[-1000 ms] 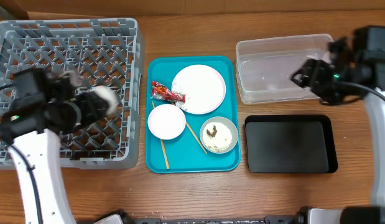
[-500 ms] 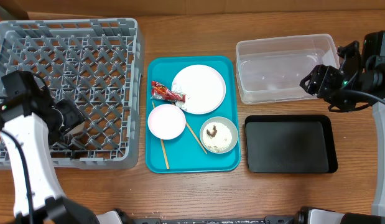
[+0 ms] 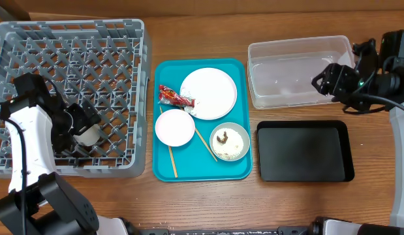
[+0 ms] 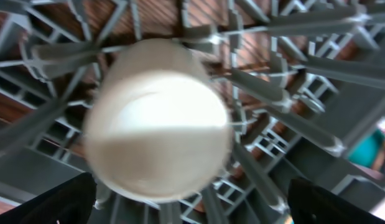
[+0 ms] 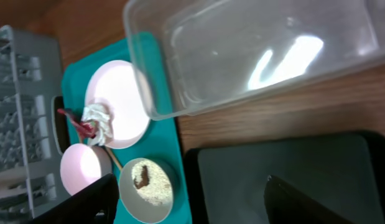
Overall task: Sort waste into correct bins and load items into the dishwasher
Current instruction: 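Place the white cup upside down in the dish rack with left gripper, then grasp the red wrapper and tissue on the plate with right gripper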
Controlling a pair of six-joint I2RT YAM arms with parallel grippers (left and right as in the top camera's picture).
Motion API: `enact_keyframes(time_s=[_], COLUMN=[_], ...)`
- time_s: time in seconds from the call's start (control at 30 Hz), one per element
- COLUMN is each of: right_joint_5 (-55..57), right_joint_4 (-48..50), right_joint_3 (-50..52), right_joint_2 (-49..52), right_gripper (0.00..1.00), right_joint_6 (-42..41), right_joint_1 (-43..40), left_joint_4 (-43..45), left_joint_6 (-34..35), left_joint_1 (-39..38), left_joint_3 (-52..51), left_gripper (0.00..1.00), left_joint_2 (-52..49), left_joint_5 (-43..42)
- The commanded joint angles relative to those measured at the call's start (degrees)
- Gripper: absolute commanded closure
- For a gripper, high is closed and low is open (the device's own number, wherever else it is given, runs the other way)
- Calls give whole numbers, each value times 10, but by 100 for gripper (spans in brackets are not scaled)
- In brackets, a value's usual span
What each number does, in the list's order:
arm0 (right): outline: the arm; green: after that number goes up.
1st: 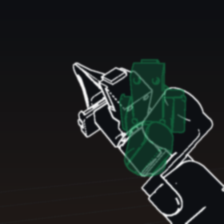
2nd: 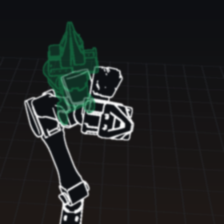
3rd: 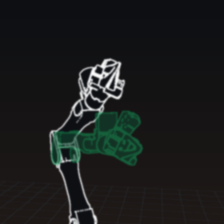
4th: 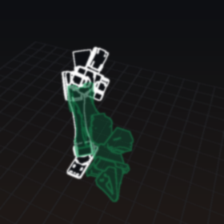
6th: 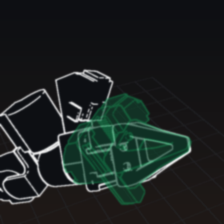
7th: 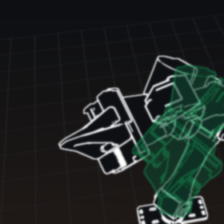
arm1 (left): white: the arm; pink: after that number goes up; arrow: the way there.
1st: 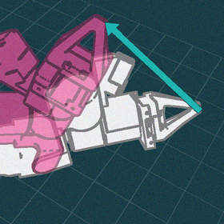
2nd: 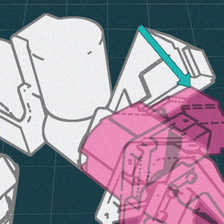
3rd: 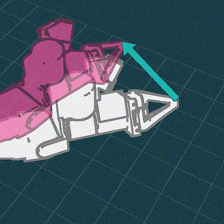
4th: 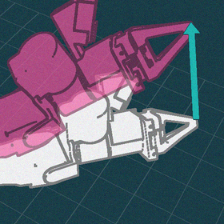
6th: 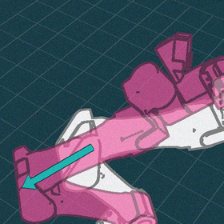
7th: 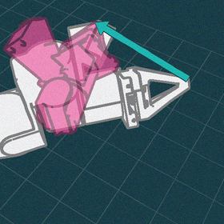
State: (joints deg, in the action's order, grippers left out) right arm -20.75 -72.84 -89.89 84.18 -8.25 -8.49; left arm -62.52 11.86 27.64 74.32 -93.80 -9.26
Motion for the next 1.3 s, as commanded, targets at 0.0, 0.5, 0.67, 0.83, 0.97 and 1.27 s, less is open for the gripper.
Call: enact_keyframes(time_s=[0.0, 0.5, 0.67, 0.83, 0.97, 1.27], right_joint_5=[-40, 49, 49, 49, 79, 85], right_joint_4=[32, 276, 322, 351, 366, 432], right_joint_3=[-2, -2, -2, -2, -2, -2], right_joint_2=[-2, 110, 215, 307, 351, 374], right_gripper=[22, 10, 10, 11, 12, 18], right_joint_6=[39, 66, 66, 64, 33, -35], right_joint_1=[53, 375, 422, 443, 444, 444], left_joint_4=[-9, -97, -97, -97, -97, -99], left_joint_6=[-21, -61, -61, -61, -61, -61], left_joint_1=[1, -3, -3, -3, -3, -3], left_joint_3=[23, 23, 23, 23, 23, 23], left_gripper=[0, 0, 0, 0, 0, 0], left_joint_2=[71, 200, 200, 200, 200, 200], left_joint_5=[-67, -98, -99, -99, -99, -99])
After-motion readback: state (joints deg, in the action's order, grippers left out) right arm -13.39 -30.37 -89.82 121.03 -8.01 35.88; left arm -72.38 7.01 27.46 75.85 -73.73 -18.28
